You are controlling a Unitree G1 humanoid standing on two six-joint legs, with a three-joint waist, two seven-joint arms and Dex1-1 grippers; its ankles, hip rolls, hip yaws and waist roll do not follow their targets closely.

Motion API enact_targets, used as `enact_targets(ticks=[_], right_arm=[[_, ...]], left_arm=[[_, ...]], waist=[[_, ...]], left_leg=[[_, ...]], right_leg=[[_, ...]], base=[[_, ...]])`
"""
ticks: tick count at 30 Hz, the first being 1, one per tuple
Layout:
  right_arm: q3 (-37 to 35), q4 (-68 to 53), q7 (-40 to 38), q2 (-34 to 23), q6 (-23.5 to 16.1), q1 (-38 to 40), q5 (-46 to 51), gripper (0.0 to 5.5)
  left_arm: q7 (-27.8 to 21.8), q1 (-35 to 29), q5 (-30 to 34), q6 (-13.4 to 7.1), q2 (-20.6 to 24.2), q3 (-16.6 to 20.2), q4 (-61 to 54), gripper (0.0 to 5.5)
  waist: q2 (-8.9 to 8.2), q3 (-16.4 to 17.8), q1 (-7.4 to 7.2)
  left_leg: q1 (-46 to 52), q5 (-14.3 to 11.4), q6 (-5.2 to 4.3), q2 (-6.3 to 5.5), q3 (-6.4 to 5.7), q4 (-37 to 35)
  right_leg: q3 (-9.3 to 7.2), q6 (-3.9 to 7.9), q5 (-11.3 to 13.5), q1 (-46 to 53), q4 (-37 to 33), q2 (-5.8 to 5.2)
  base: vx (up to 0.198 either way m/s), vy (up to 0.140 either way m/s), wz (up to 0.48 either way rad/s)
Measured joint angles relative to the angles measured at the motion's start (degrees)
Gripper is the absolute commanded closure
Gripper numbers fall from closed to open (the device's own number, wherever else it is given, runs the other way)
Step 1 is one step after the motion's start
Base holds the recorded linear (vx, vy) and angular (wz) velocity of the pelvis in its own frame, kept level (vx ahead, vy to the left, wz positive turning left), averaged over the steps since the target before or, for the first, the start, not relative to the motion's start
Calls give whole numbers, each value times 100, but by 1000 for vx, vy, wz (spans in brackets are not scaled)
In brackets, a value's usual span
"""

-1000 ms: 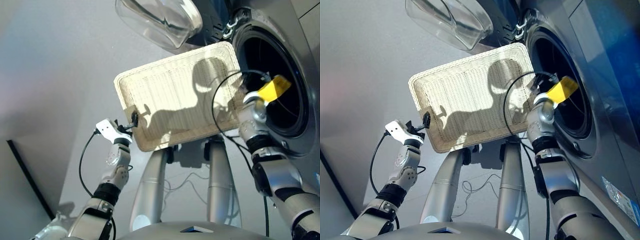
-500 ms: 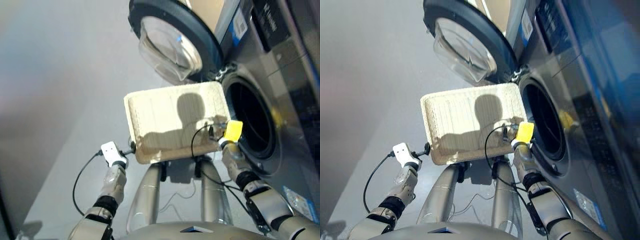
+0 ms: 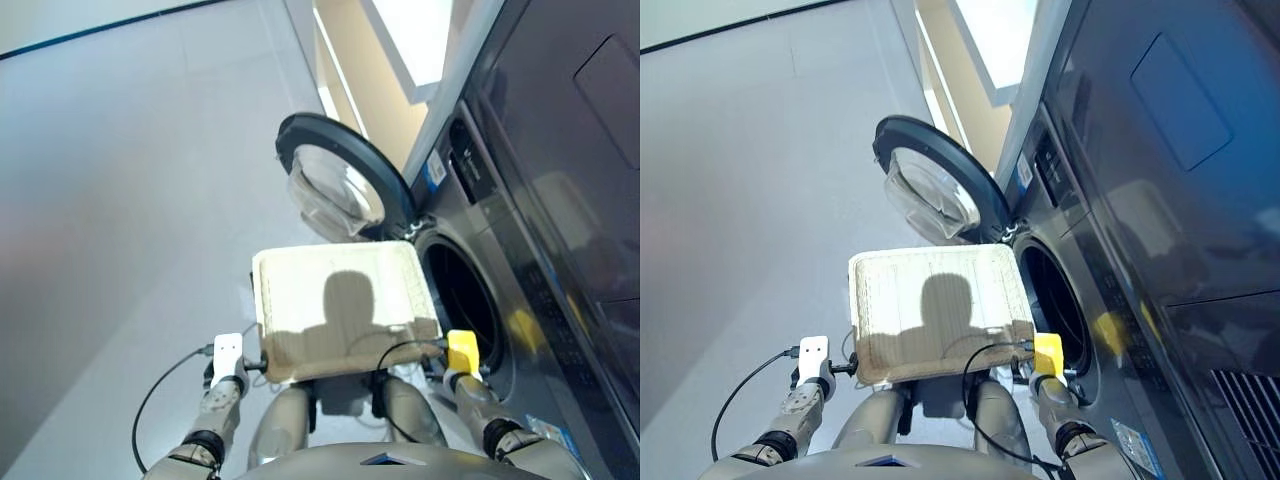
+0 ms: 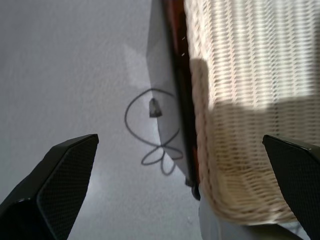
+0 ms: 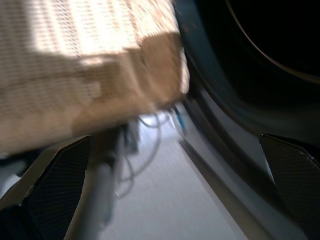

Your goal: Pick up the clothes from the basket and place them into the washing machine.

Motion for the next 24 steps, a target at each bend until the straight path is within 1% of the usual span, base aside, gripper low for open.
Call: enact_targets(ticks=[1, 2, 3, 5, 7, 9, 12, 13, 14, 15, 16, 17, 21, 24], right_arm=[[-53, 60, 25, 28, 56, 74, -16, 0], [-80, 155, 56, 42, 89, 159, -17, 0], [-309, 271, 112, 103, 100, 223, -14, 0], [-420, 377, 152, 152, 182, 449, 17, 0], [-656, 542, 230, 220, 219, 545, 209, 0], [-699, 600, 299, 228, 226, 665, 276, 0], [-733, 594, 332, 223, 300, 760, 312, 0], [-734, 596, 331, 223, 316, 769, 311, 0], [-735, 600, 328, 225, 318, 770, 310, 0], [-736, 602, 323, 225, 319, 766, 310, 0], [-736, 602, 306, 224, 324, 759, 308, 0], [-735, 602, 279, 226, 327, 761, 308, 0], [-726, 596, 250, 224, 328, 763, 302, 0], [-654, 587, 242, 231, 330, 747, 268, 0]], left_arm=[[-17, 50, 34, 2, -2, 45, 23, 0], [-35, 76, 41, 5, 4, 57, 48, 0], [-44, 126, 46, 24, 1, 117, 103, 0], [-50, 267, 49, 44, 17, 168, 135, 0], [-121, 421, 50, 93, 17, 318, 163, 0], [-159, 523, 65, 112, 15, 326, 240, 0], [-175, 665, 197, 121, 12, 324, 274, 0], [-170, 697, 273, 124, 15, 323, 276, 0], [-170, 724, 309, 125, 14, 321, 276, 0], [-168, 748, 370, 128, 14, 320, 277, 0], [-165, 767, 408, 133, 14, 319, 281, 0], [-165, 779, 428, 140, 13, 319, 309, 0], [-163, 814, 451, 190, 4, 320, 376, 0], [-163, 835, 479, 226, -21, 317, 376, 0]], waist=[[-9, -28, -5], [-14, -87, -13], [-14, -175, -2], [-19, -418, -13], [-16, -562, -10], [-5, -683, -10], [31, -807, -18], [5, -876, -23], [30, -900, -18], [42, -924, -12], [21, -962, -11], [41, -978, -10], [100, -981, -13], [111, -990, -8]], left_leg=[[165, 1, 1, 13, 3, -70], [265, 0, 2, 16, 6, -123], [426, 23, 11, 28, 10, -247], [623, 20, 11, 38, 26, -371], [923, 32, 21, 50, 84, -560], [1118, 43, 33, 63, 168, -673], [1273, 43, 35, 64, 179, -750], [1279, 42, 34, 62, 182, -752], [1275, 42, 33, 61, 192, -754], [1277, 42, 33, 60, 193, -752], [1286, 42, 34, 49, 194, -751], [1304, 42, 34, 47, 197, -752], [1475, 41, 33, 49, 204, -782], [1522, 44, 38, 63, 239, -800]], right_leg=[[-5, -17, 18, 171, -77, 6], [-13, -10, 18, 275, -141, 6], [-24, 0, 54, 445, -279, 23], [-27, 14, 61, 648, -430, 36], [15, 28, 91, 911, -601, 67], [44, 41, 119, 1096, -719, 80], [48, 59, 133, 1277, -822, 78], [53, 74, 140, 1288, -851, 78], [62, 81, 149, 1288, -865, 78], [63, 52, 170, 1291, -866, 78], [64, 51, 171, 1300, -865, 81], [66, 49, 173, 1314, -866, 84], [67, 50, 172, 1488, -892, 90], [96, 52, 174, 1507, -880, 93]], base=[[87, 38, -1], [91, 46, -6], [105, 40, -12], [94, 42, -39], [36, 20, -53], [0, 0, 0], [0, 0, 0], [0, 0, 0], [0, 0, 0], [0, 0, 0], [0, 0, 0], [0, 0, 0], [0, 0, 0], [0, 0, 0]])
